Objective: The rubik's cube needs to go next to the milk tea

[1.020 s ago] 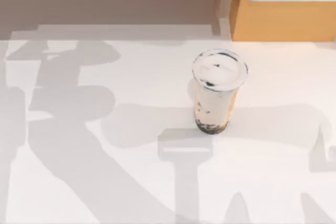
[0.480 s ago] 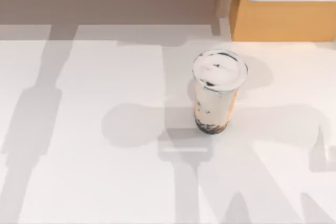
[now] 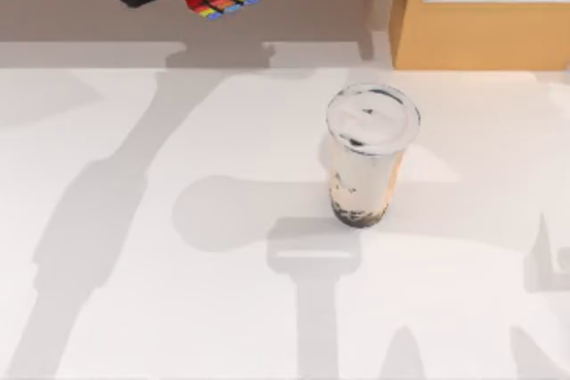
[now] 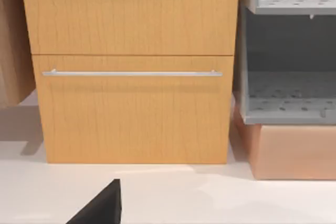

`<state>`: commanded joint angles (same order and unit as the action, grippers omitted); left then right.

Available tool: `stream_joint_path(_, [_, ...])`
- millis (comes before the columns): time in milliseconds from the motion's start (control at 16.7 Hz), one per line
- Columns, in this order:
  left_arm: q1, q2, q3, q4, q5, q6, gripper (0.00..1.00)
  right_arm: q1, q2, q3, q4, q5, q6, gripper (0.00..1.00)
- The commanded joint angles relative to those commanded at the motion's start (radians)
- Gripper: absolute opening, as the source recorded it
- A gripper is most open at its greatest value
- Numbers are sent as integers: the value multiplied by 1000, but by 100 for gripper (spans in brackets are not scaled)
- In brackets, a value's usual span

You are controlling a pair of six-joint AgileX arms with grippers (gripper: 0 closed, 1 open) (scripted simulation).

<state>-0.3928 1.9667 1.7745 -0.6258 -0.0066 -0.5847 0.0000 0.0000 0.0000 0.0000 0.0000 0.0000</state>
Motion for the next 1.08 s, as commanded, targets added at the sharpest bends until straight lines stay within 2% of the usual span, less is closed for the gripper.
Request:
stream_joint_path(240, [-79,78,29,-360,-3,32,0,0,0,0,0,0,0,100])
stream_joint_path(480, [-120,165,23,-554,9,79,0,0,0,0,0,0,0,100])
stream_joint_path(1080, [-119,178,25,-582,10,90,0,0,0,0,0,0,0,100])
